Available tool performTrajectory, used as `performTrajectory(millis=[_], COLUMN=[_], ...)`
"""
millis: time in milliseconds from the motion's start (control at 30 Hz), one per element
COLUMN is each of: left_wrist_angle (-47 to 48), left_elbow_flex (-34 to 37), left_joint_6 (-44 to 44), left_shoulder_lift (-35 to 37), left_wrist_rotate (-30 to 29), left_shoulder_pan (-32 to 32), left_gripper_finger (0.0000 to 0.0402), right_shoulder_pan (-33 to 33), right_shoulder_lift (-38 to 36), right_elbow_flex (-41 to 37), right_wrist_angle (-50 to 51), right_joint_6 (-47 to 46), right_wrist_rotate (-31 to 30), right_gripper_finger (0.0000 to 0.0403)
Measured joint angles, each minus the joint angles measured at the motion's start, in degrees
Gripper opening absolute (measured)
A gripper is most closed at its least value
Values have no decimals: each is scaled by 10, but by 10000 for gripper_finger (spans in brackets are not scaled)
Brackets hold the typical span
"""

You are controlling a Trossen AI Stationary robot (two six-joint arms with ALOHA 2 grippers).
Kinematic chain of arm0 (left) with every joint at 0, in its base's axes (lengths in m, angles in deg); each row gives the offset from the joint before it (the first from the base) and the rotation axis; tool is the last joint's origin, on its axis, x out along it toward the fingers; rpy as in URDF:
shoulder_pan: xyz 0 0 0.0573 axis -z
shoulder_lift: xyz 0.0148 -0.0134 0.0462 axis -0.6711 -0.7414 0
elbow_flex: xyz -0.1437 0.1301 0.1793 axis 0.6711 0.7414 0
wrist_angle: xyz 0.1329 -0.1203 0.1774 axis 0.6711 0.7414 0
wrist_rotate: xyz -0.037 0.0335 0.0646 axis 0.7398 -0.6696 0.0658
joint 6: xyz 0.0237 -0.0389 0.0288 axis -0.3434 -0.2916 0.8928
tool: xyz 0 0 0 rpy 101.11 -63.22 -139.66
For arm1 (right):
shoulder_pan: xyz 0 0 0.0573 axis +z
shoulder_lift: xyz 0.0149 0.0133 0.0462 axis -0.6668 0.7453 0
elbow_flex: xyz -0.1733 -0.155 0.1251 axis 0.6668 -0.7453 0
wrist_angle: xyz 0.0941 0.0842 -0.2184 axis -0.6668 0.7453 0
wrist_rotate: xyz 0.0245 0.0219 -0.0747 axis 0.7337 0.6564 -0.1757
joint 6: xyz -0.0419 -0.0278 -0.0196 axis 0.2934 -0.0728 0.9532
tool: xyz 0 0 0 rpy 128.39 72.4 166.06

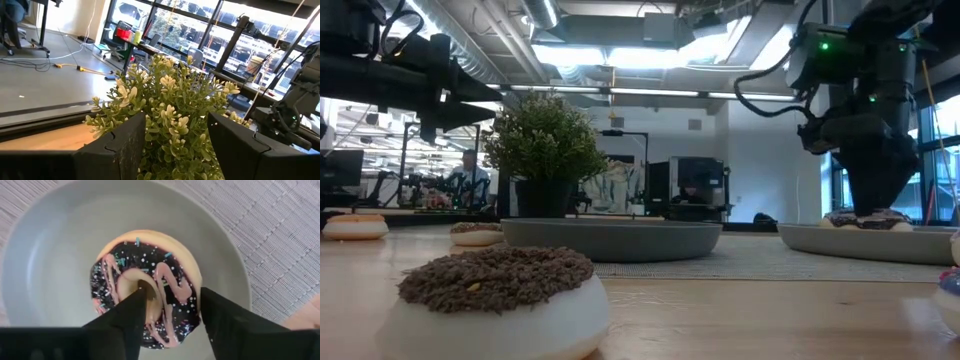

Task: Pick & Place donuts
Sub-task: Put the large black donut on the light gray plate, then put the small yellow donut on the dark gray plate

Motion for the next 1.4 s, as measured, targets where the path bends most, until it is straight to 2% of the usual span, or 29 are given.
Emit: performTrajectory(millis=[167, 333, 500, 633, 800, 967, 1067, 1133, 1233, 1300, 1400], left_wrist_angle=[-22, -82, -53, 114, 377, 636, 775, 839, 891, 891, 840], left_elbow_flex=[0, 0, -56, -162, -325, -478, -544, -560, -546, -524, -482], left_joint_6=[0, 17, 27, 33, 23, -58, -130, -193, -280, -325, -351], left_shoulder_lift=[0, 0, -14, -75, -200, -321, -384, -418, -459, -482, -508], left_wrist_rotate=[14, 22, 78, 105, 109, 110, 111, 124, 152, 157, 160], left_shoulder_pan=[0, 0, 1, 2, 20, 43, 55, 62, 75, 85, 100], left_gripper_finger=[210, 210, 210, 210, 210, 210, 210, 210, 210, 210, 210], right_shoulder_pan=[0, 0, 0, -5, -25, -43, -48, -51, -55, -57, -65], right_shoulder_lift=[0, 0, 0, 0, 0, 0, 0, 0, 0, 0, 0], right_elbow_flex=[36, 60, 66, 66, 67, 67, 67, 67, 67, 67, 67], right_wrist_angle=[43, 107, 121, 102, 99, 88, 66, 52, 32, 19, 1], right_joint_6=[2, 4, 3, 3, 15, 16, 17, 18, 25, 38, 52], right_wrist_rotate=[-18, -47, -73, -107, -110, -108, -107, -108, -110, -110, -110], right_gripper_finger=[204, 206, 206, 206, 206, 207, 207, 207, 207, 207, 207])
